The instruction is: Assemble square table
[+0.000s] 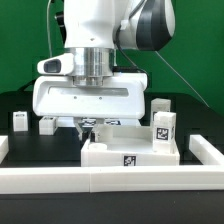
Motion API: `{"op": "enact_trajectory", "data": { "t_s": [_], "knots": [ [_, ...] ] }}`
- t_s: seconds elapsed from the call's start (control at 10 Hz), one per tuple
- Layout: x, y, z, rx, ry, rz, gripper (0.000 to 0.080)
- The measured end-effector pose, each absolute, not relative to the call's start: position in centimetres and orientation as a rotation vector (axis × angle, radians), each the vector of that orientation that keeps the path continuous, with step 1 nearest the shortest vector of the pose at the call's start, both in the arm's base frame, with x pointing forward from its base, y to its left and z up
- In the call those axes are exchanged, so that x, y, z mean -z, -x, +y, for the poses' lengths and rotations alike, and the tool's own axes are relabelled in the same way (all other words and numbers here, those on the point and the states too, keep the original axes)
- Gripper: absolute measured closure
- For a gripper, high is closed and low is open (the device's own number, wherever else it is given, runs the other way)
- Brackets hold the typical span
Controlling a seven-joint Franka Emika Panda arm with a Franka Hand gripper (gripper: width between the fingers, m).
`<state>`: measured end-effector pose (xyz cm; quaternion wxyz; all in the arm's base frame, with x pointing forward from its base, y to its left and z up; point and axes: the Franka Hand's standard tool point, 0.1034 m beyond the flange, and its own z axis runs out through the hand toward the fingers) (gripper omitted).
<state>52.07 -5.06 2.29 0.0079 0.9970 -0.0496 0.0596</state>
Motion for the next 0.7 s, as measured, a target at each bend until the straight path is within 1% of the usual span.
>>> {"op": "enact_trajectory", "data": {
  "t_s": [0.4, 0.7],
  "knots": [
    [-2.75, -53.25, -3.97, -0.187, -3.08, 0.199, 0.0742],
    [-2.76, -53.32, -3.86, -0.183, -3.036, 0.434, 0.0742]
  ]
}}
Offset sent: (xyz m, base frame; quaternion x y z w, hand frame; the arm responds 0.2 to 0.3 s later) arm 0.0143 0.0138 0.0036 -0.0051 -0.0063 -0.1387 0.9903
